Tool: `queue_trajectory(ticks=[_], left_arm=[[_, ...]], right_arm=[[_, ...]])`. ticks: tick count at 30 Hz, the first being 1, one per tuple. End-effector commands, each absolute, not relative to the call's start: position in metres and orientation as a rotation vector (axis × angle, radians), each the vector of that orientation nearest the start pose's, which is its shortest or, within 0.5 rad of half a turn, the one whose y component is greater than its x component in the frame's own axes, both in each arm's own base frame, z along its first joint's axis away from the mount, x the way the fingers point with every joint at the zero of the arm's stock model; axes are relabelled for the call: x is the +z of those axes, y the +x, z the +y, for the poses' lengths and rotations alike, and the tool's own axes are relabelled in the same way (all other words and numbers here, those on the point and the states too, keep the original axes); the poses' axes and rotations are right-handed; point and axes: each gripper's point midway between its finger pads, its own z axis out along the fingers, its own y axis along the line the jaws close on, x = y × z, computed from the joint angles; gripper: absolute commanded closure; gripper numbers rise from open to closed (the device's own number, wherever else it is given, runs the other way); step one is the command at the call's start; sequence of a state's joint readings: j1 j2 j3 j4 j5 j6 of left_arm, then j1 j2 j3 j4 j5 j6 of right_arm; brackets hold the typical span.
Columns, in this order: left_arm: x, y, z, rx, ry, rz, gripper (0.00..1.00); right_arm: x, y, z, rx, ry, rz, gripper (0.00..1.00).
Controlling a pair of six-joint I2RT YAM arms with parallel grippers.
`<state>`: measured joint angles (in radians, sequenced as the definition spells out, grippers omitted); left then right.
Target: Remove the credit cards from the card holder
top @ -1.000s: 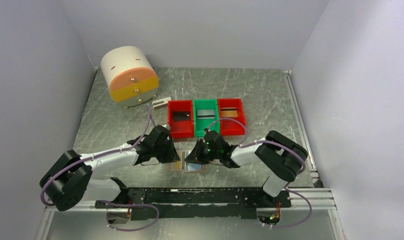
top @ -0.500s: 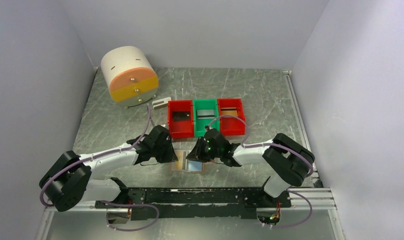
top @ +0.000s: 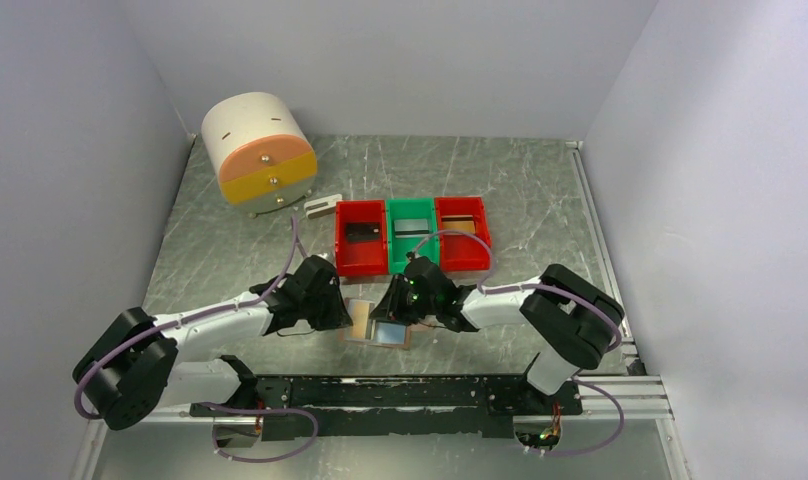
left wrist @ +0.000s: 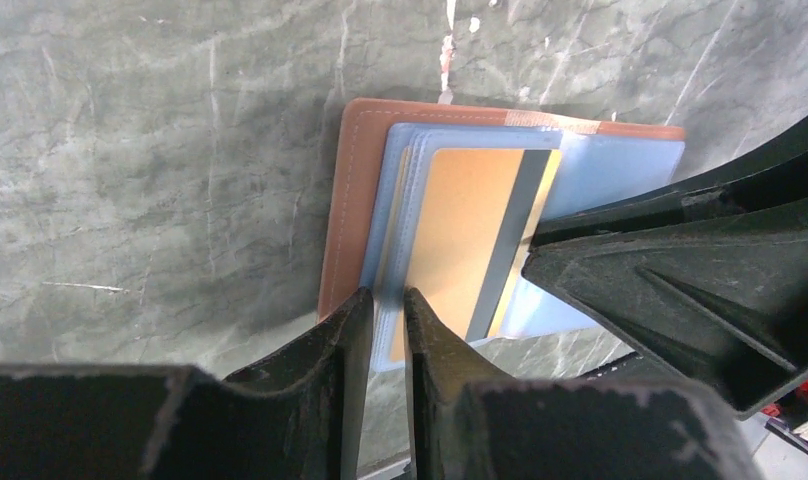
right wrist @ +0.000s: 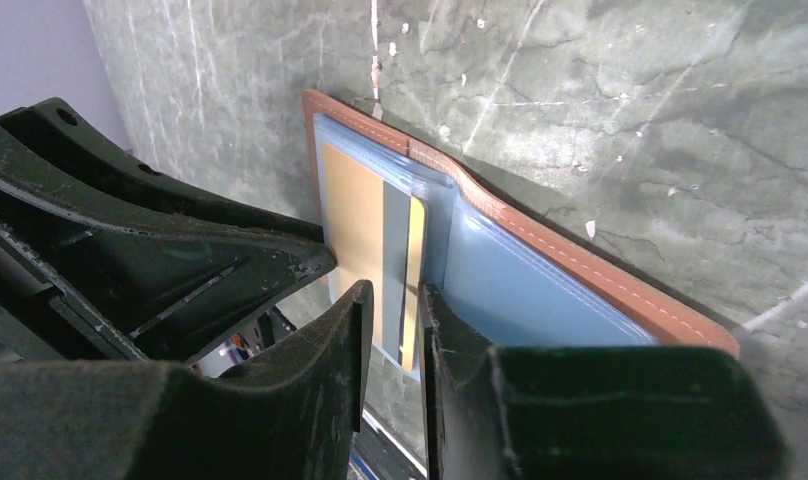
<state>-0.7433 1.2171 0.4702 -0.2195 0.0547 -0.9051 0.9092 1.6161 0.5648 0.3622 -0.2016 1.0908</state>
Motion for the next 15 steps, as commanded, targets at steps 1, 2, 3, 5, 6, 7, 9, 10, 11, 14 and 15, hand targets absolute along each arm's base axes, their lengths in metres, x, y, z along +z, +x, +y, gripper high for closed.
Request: queue_trajectory(ticks=[1, 2, 3, 5, 6, 7, 9, 10, 11, 14, 15], left_arm=[[-0.002, 0.151, -0.19, -0.519, -0.201, 2.778, 0.75], [-0.002, 0.152, -0.19, -0.52, -0.199, 2.78, 0.75], [-0.002, 0.152, -0.19, -0.518, -0.196, 2.781, 0.75], [-0.003, 0.153, -0.191, -0.513, -0.19, 2.783, 0.75], [-0.002, 0.153, -0.191, -0.513, -0.186, 2.782, 0.76], [-0.002, 0.153, -0.192, -0.515, -0.183, 2.783, 0.76], [0.0, 0.154, -0.194, -0.529, -0.172, 2.779, 0.77], [0.0, 0.155, -0.195, -0.533, -0.17, 2.778, 0.78], [-0.001, 0.155, -0.195, -0.533, -0.166, 2.78, 0.78], [-0.001, 0.154, -0.195, -0.526, -0.161, 2.787, 0.8], [-0.001, 0.154, -0.194, -0.52, -0.163, 2.786, 0.81]], right_arm=[[0.023, 0.175, 0.335, 1.121, 0.13, 2.595, 0.73], [0.023, 0.174, 0.336, 1.13, 0.13, 2.594, 0.73], [0.023, 0.173, 0.337, 1.137, 0.133, 2.595, 0.73], [0.02, 0.172, 0.338, 1.144, 0.14, 2.601, 0.73], [0.019, 0.172, 0.338, 1.151, 0.144, 2.6, 0.73], [0.019, 0.172, 0.34, 1.167, 0.143, 2.593, 0.74], [0.018, 0.171, 0.345, 1.206, 0.145, 2.591, 0.77], [0.018, 0.17, 0.347, 1.227, 0.147, 2.596, 0.79], [0.018, 0.17, 0.349, 1.24, 0.148, 2.596, 0.8], [0.017, 0.168, 0.35, 1.263, 0.16, 2.596, 0.86], [0.017, 0.169, 0.348, 1.256, 0.167, 2.592, 0.87]])
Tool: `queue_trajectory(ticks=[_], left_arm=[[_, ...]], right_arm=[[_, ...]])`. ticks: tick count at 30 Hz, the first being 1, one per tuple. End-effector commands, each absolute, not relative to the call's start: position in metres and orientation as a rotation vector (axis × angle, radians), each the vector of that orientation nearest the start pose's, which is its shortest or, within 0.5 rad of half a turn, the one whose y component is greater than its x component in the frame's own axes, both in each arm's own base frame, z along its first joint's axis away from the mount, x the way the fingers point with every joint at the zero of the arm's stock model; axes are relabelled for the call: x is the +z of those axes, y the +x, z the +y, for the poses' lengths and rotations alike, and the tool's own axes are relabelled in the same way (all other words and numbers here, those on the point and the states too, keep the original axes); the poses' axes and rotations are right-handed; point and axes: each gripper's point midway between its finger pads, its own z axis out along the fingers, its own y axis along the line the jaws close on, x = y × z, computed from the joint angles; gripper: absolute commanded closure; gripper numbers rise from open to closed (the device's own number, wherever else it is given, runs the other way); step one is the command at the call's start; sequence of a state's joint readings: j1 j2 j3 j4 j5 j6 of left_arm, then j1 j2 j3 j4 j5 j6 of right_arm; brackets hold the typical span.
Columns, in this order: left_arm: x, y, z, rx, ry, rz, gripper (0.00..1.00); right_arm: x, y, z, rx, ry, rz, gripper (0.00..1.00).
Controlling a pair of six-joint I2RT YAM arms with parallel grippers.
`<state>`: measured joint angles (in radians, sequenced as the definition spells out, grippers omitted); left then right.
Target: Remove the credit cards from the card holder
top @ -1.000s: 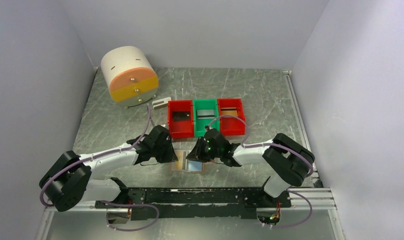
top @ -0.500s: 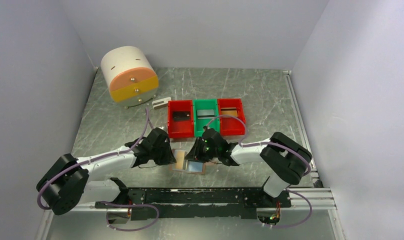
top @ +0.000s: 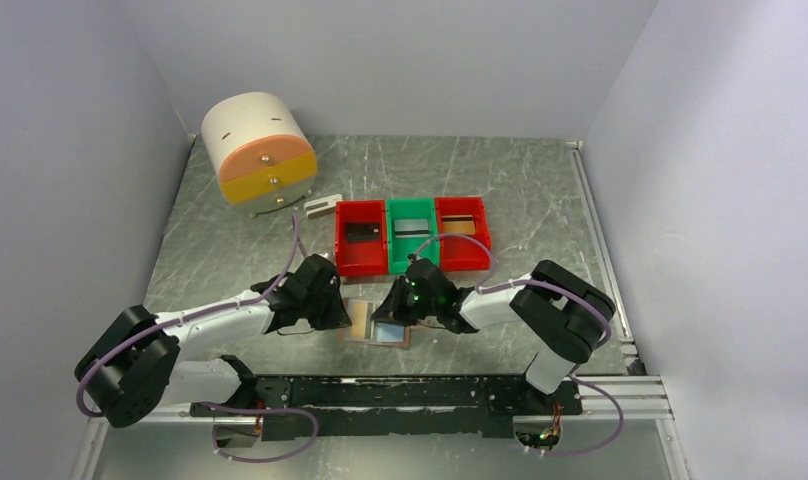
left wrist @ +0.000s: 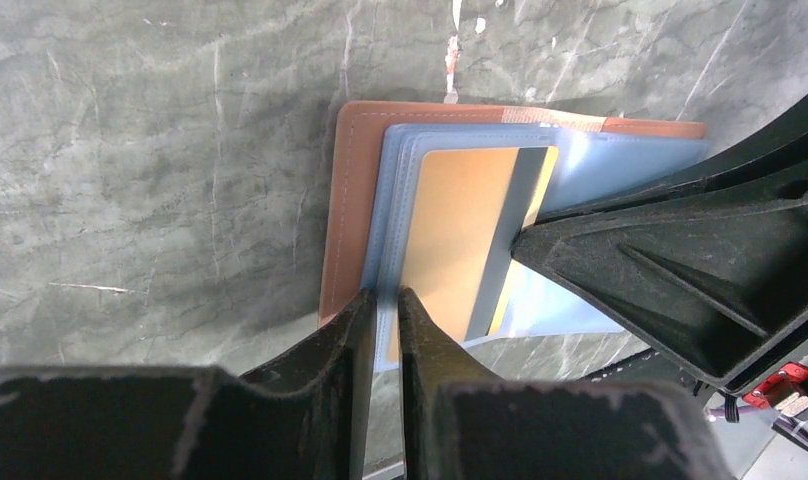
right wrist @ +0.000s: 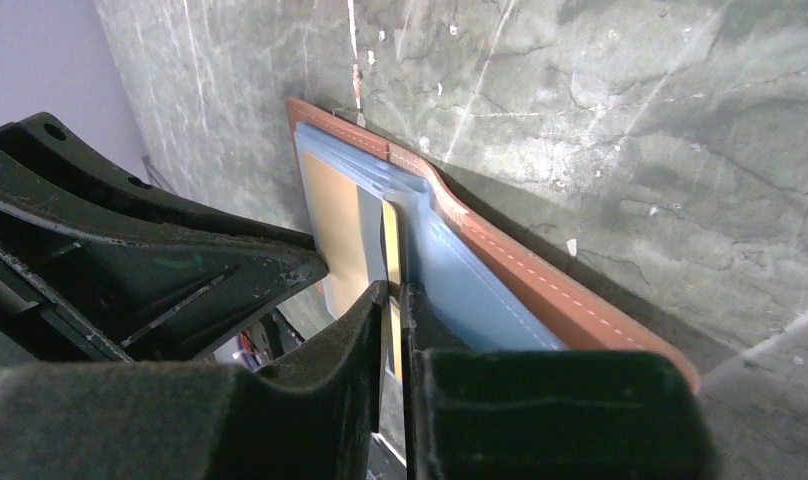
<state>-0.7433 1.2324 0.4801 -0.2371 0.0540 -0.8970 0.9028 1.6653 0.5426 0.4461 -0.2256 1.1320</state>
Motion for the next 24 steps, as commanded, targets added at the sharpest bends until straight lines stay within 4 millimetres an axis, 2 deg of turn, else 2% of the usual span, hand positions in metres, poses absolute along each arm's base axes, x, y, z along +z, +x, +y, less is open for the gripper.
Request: queue_trajectory(ticks=[1, 6, 16, 22, 24], left_arm=[[-0.001, 0.154, -0.194, -0.52, -0.167, 2.786, 0.81], [0.001, 0.154, -0.191, -0.518, -0.204, 2.769, 0.81], [0.001, 0.158, -0.191, -0.484, -0.191, 2.775, 0.81], [0.004, 0.16, -0.195, -0.514, -0.192, 2.762, 0.78], [0.008, 0.162, -0.197, -0.525, -0.185, 2.752, 0.75]], right_arm=[[0.017, 0.17, 0.346, 1.245, 0.173, 2.589, 0.89], [0.021, 0.173, 0.338, 1.219, 0.199, 2.574, 1.0], [0.02, 0.172, 0.322, 1.232, 0.242, 2.571, 1.0], [0.016, 0.172, 0.317, 1.198, 0.226, 2.601, 1.0], [0.014, 0.171, 0.318, 1.21, 0.226, 2.605, 0.97]])
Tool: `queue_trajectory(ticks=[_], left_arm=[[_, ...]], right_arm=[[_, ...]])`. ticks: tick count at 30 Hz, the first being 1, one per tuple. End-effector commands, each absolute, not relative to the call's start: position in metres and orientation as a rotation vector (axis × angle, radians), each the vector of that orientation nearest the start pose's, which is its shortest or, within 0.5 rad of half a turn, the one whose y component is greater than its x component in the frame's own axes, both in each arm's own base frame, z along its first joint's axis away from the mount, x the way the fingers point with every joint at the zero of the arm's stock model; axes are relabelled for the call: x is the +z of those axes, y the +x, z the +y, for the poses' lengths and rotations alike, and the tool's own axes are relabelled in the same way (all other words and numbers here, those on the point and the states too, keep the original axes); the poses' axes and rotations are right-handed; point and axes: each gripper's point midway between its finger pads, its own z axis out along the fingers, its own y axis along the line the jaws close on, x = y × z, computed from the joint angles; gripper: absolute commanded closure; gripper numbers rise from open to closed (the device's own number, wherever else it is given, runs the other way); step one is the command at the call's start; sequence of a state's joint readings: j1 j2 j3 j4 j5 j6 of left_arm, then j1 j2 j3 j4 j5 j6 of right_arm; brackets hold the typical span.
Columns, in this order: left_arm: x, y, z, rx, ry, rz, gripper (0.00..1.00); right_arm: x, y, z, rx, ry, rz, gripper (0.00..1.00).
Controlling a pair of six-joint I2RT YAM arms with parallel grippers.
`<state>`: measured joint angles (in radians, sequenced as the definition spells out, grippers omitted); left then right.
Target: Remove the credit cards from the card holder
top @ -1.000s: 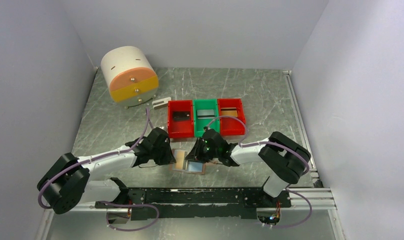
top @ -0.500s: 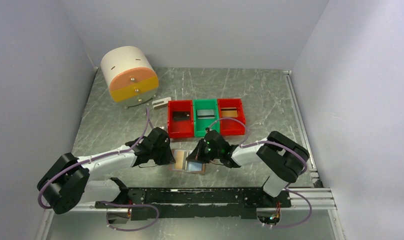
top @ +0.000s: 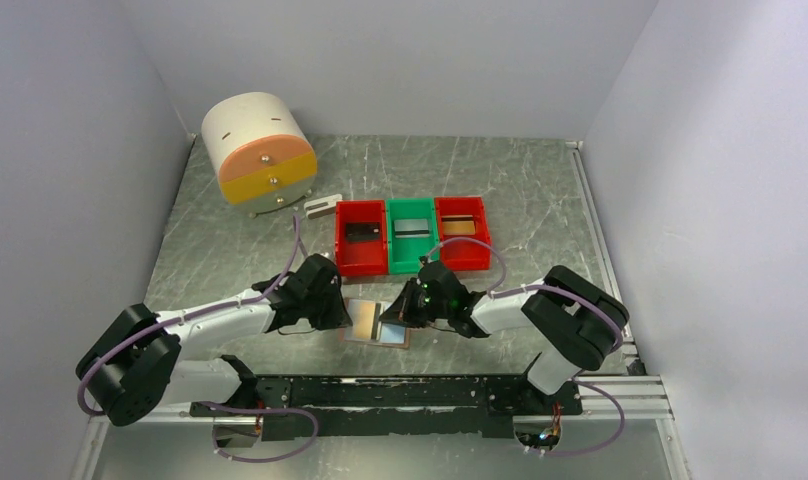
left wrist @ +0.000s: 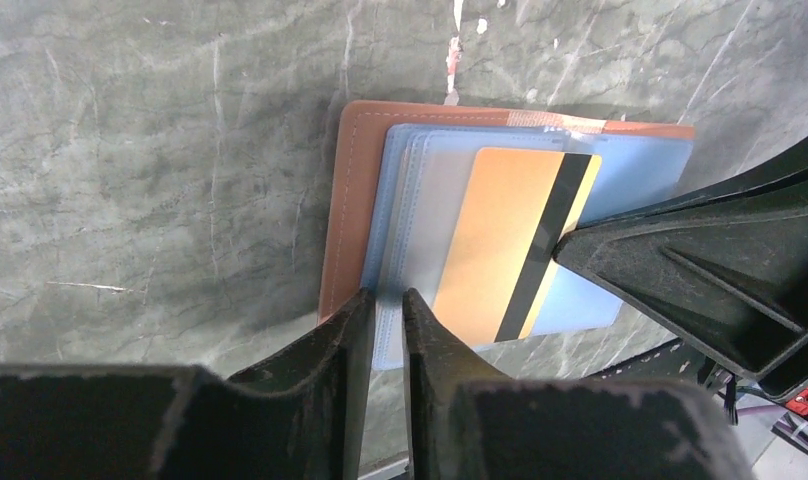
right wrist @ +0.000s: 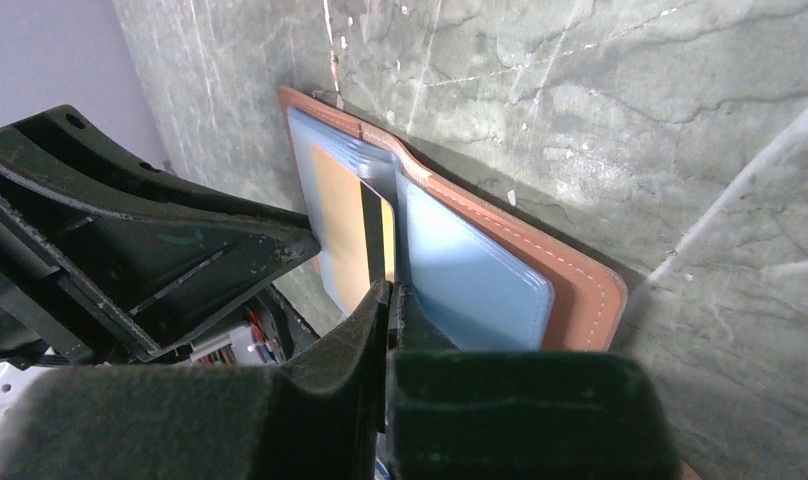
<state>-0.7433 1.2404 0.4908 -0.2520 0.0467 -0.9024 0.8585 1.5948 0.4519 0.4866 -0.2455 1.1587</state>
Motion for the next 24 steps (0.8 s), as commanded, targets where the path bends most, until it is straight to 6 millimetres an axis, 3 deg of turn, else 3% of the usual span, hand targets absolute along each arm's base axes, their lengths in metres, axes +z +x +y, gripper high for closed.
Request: queue_trajectory(ticks=[1, 5, 14, 24], left_arm=[[0.01, 0.163, -0.198, -0.533, -0.183, 2.744, 0.73], [0.025, 0.165, -0.215, -0.667, -0.175, 2.707, 0.64], [0.051, 0.184, -0.224, -0.676, -0.141, 2.618, 0.65], [0.035, 0.174, -0.236, -0.746, -0.061, 2.668, 0.72]], right_arm=[[0.015, 0.171, 0.319, 1.226, 0.232, 2.594, 0.95], [0.015, 0.172, 0.322, 1.255, 0.243, 2.581, 0.86], [0.013, 0.177, 0.313, 1.16, 0.268, 2.588, 0.74], [0.014, 0.173, 0.317, 1.233, 0.279, 2.57, 0.65]])
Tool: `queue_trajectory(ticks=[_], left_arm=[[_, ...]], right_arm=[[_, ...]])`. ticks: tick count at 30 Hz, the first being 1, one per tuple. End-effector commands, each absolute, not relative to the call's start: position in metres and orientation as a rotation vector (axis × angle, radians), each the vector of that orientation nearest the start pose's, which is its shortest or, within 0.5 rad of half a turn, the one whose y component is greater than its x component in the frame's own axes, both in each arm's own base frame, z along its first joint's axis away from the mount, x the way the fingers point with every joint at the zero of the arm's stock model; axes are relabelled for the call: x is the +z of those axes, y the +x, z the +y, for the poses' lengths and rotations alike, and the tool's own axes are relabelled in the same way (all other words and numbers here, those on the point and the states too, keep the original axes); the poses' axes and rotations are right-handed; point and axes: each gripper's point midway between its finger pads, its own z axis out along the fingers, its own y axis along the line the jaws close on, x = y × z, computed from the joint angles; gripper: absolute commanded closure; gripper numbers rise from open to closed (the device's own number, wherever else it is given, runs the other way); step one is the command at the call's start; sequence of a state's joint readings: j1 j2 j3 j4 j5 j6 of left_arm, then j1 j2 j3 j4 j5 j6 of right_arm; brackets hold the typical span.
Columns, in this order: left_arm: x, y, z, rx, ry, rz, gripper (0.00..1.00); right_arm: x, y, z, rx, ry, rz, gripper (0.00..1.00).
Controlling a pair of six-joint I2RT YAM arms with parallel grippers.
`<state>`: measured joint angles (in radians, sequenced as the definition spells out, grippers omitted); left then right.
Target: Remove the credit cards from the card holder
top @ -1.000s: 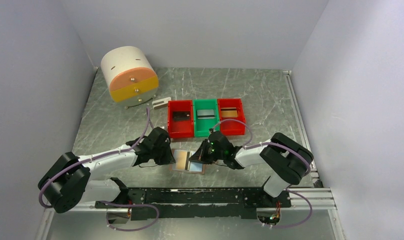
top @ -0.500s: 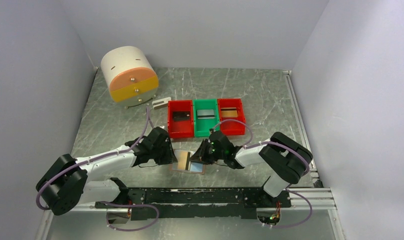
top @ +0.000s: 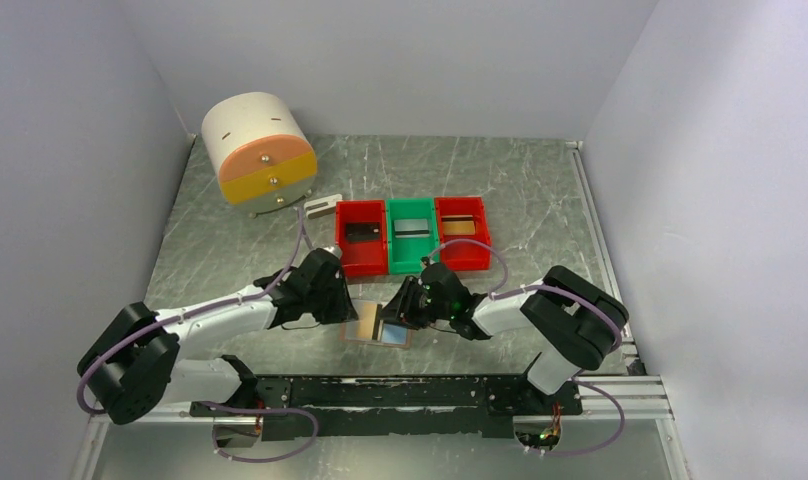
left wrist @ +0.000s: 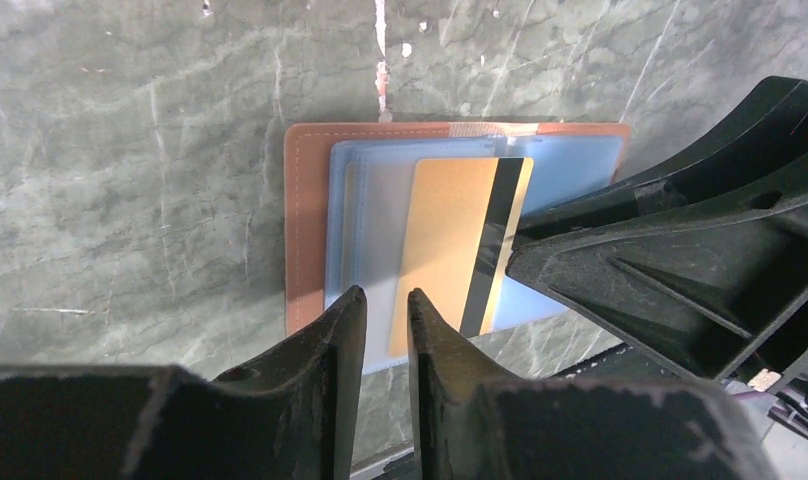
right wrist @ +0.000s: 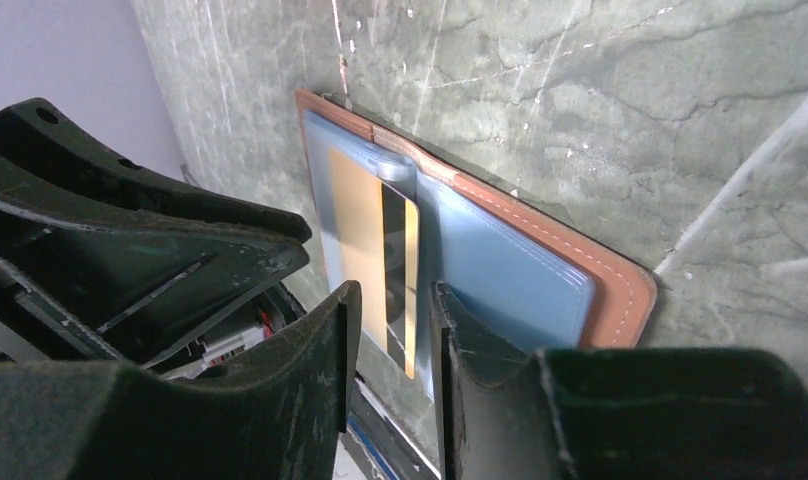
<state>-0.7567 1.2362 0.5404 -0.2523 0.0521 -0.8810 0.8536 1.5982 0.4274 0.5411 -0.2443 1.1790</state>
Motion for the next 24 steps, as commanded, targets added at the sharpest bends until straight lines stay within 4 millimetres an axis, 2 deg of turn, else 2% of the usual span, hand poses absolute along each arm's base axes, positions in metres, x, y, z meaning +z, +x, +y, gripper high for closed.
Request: queue_trajectory(ticks=[1, 10, 15, 19, 24], left_arm=[[0.033, 0.172, -0.237, -0.748, -0.043, 2.675, 0.74], [0.011, 0.157, -0.219, -0.593, -0.062, 2.758, 0.81], [0.01, 0.155, -0.219, -0.603, -0.071, 2.758, 0.81], [0.009, 0.157, -0.219, -0.589, -0.072, 2.755, 0.82], [0.009, 0.157, -0.219, -0.584, -0.071, 2.757, 0.83]], right_arm=[[0.014, 0.174, 0.318, 1.234, 0.274, 2.574, 0.65], [0.014, 0.176, 0.314, 1.204, 0.299, 2.565, 0.68], [0.008, 0.173, 0.317, 1.182, 0.312, 2.613, 0.66], [0.005, 0.17, 0.31, 1.172, 0.368, 2.585, 0.62], [0.007, 0.17, 0.311, 1.202, 0.364, 2.557, 0.68]])
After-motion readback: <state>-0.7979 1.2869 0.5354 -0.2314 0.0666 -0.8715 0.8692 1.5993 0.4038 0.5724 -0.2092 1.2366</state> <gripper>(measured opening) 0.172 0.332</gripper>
